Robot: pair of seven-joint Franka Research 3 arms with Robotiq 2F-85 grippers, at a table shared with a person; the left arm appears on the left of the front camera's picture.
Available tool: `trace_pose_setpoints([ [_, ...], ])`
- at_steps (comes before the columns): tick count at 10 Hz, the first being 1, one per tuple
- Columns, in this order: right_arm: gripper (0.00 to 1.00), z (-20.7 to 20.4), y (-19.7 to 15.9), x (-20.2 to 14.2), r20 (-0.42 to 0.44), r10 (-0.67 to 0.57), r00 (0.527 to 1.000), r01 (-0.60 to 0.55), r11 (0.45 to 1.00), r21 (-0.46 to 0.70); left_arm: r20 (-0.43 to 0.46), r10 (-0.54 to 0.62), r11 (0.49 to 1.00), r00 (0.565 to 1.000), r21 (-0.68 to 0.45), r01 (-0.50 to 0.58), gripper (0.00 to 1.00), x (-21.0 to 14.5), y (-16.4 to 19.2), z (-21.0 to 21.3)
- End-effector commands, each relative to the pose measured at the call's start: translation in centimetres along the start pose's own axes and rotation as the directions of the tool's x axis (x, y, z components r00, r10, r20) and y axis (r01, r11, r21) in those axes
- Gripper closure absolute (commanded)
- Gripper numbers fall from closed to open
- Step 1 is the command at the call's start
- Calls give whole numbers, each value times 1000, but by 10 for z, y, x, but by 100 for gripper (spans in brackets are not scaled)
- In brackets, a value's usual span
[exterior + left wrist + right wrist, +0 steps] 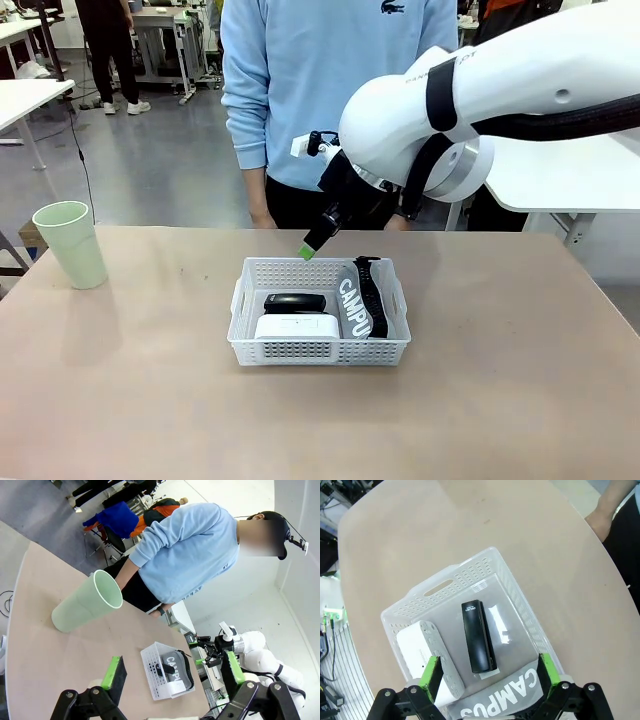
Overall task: Efficiently arrange items inside the basket to fit them all.
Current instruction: Pick up the Stapler and place it inside the Organizing basket.
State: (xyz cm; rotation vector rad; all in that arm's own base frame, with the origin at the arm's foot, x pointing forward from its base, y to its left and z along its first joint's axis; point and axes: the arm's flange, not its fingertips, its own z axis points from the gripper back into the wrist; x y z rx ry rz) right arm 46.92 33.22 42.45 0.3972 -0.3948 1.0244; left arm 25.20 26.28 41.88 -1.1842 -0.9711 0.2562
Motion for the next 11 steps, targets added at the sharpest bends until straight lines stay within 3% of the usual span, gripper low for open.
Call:
trace_pose_setpoints([
  [1, 0, 45, -7, -45, -10, 0, 1000, 0, 999, 43, 2, -20, 1000, 1000, -12, 20, 0, -2, -1, 1],
  [5, 0, 111, -28, -114, 75, -96, 993, 81, 980, 184, 2, -20, 1000, 1000, -12, 20, 0, -2, -1, 1],
  [7, 0, 167, -63, -191, 189, -310, 932, 244, 921, 305, 2, -20, 1000, 1000, -12, 20, 0, -2, -1, 1],
  [8, 0, 195, -84, -242, 310, -476, 823, 353, 856, 377, 2, -20, 1000, 1000, -12, 20, 0, -2, -1, 1],
  [9, 0, 214, -97, -284, 428, -592, 683, 406, 794, 452, 2, -20, 1000, 1000, -12, 20, 0, -2, -1, 1],
  [10, 0, 225, -108, -321, 479, -720, 502, 472, 692, 546, 2, -20, 1000, 1000, -12, 20, 0, -2, -1, 1],
  [11, 0, 229, -117, -355, 473, -825, 309, 522, 563, 641, 2, -20, 1000, 1000, -12, 20, 0, -2, -1, 1],
])
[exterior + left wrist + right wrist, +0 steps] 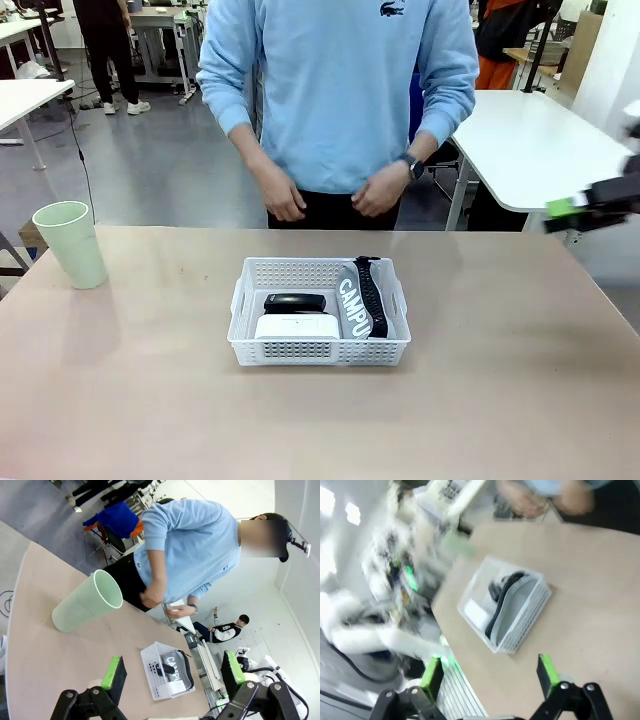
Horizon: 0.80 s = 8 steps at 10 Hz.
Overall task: Efficiently arrange items inside the basket to fit them all.
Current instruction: Pick up the Stapler and place it inside the Organizing basket.
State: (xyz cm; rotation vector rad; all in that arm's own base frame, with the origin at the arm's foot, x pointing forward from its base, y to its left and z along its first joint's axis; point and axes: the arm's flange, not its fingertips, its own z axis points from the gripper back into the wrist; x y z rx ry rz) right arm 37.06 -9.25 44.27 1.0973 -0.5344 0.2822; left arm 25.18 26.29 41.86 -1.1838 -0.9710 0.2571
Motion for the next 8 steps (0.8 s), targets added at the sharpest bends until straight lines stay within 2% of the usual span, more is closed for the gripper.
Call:
trace_pose_setpoints([
  [1, 0, 16, -33, -17, 361, -314, 878, 263, 947, 183, 2, -21, 1000, 1000, -13, 21, 0, -2, -1, 1],
  [2, 0, 28, -55, -36, 417, -380, 825, 315, 924, 219, 2, -21, 1000, 1000, -13, 21, 0, -2, -1, 1],
  [3, 0, 17, -67, -40, 411, -401, 819, 383, 915, 129, 2, -21, 1000, 1000, -13, 21, 0, -2, -1, 1],
  [4, 0, 41, -45, -34, 219, -239, 946, 227, 971, 82, 2, -21, 1000, 1000, -13, 21, 0, -2, -1, 1],
  [8, 0, 41, -45, -34, 219, -239, 946, 227, 971, 82, 2, -21, 1000, 1000, -13, 21, 0, -2, -1, 1],
])
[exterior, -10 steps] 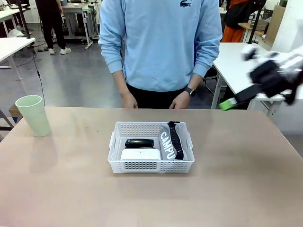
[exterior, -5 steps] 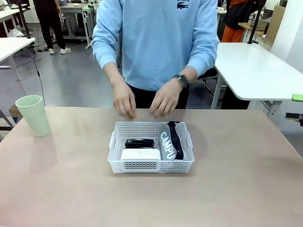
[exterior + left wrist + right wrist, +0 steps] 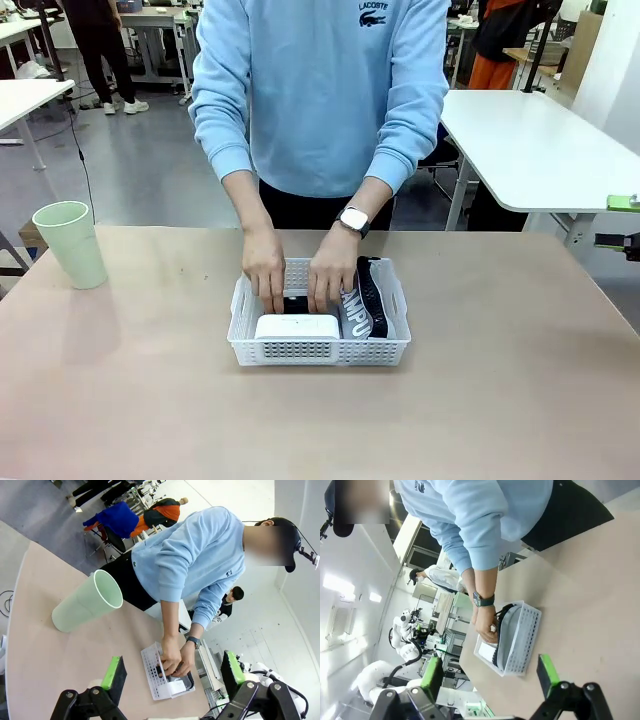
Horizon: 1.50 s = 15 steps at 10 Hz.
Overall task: Efficiently arrange items inside the basket to fit them all.
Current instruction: Pick up the Stapler and place it inside the Organizing basket, then pick up the Reusable plastic cup and place it inside the Organizing basket.
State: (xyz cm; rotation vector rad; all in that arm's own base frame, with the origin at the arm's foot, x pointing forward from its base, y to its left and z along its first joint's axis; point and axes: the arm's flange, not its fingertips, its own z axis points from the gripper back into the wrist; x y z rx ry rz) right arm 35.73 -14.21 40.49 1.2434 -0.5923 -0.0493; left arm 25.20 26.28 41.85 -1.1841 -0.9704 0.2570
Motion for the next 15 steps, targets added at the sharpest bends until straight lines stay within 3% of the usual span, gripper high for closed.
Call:
trace_pose_setpoints([
  [1, 0, 7, -1, -2, -3, 10, 1000, -10, 1000, 3, 2, -21, 1000, 1000, -13, 21, 0, -2, -1, 1],
  [10, 0, 7, -1, -2, -3, 10, 1000, -10, 1000, 3, 0, 0, 1000, 1000, 0, 0, 0, 0, 0, 0],
  [11, 0, 7, -1, -2, -3, 10, 1000, -10, 1000, 3, 9, -126, 987, 992, -97, 126, 0, 9, -19, 4],
  [13, 0, 7, -1, -2, -3, 10, 1000, -10, 1000, 3, -33, -241, 921, 970, -321, 218, 0, 23, -45, -19],
  [15, 0, 7, -1, -2, -3, 10, 1000, -10, 1000, 3, -7, -400, 832, 917, -423, 360, 0, 34, -86, -57],
])
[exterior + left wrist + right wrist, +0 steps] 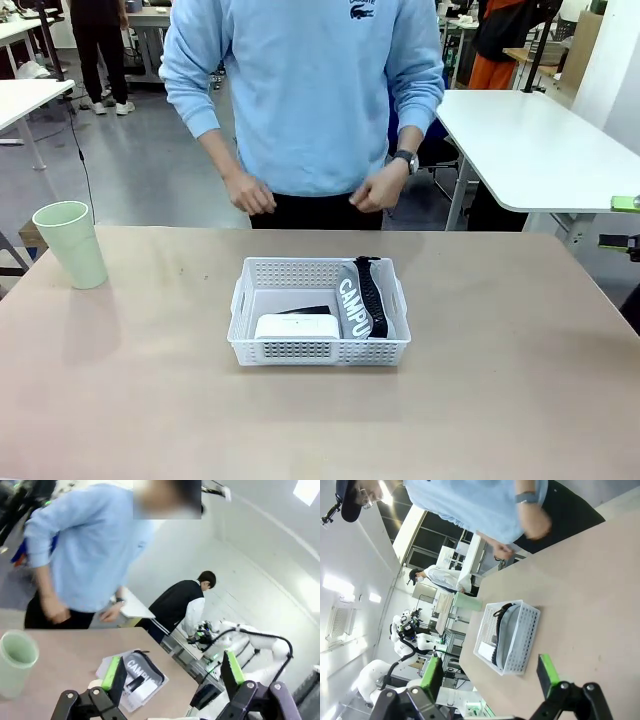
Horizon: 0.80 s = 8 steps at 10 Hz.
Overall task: Efficiently arrange items inside the basket to fit them all.
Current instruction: Pick up the Reusable plastic cup and place it inside the Organizing basket.
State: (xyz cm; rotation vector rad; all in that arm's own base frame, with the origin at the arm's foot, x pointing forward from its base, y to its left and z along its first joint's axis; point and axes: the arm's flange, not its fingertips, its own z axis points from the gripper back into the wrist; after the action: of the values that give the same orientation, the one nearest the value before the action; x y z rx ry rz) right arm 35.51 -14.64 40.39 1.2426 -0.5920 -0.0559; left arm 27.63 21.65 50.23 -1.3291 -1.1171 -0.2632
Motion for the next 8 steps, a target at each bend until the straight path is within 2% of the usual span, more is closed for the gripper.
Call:
trace_pose_setpoints([
  [1, 0, 3, 1, -2, -6, 15, 1000, -15, 1000, 6, -81, -332, 942, 940, -78, 327, 0, 15, 4, -48],
  [2, 0, 3, 1, -2, -6, 15, 1000, -15, 1000, 6, -184, -512, 857, 839, -36, 515, 0, 15, 9, -68],
  [4, 0, 3, 1, -2, -6, 15, 1000, -15, 1000, 6, -328, -701, 676, 633, -25, 736, 0, 7, 19, -83],
  [5, 0, 3, 1, -2, -6, 15, 1000, -15, 1000, 6, -353, -755, 598, 552, -26, 801, 0, 6, 23, -82],
  [6, 0, 3, 1, -2, -6, 15, 1000, -15, 1000, 6, -329, -835, 476, 442, -28, 879, 0, 2, 32, -77],
  [7, 0, 3, 1, -2, -6, 15, 1000, -15, 1000, 6, -300, -879, 382, 371, 23, 924, 0, -2, 41, -70],
  [8, 0, 3, 1, -2, -6, 15, 1000, -15, 1000, 6, -326, -760, 619, 562, -101, 779, 0, 16, 23, -83],
])
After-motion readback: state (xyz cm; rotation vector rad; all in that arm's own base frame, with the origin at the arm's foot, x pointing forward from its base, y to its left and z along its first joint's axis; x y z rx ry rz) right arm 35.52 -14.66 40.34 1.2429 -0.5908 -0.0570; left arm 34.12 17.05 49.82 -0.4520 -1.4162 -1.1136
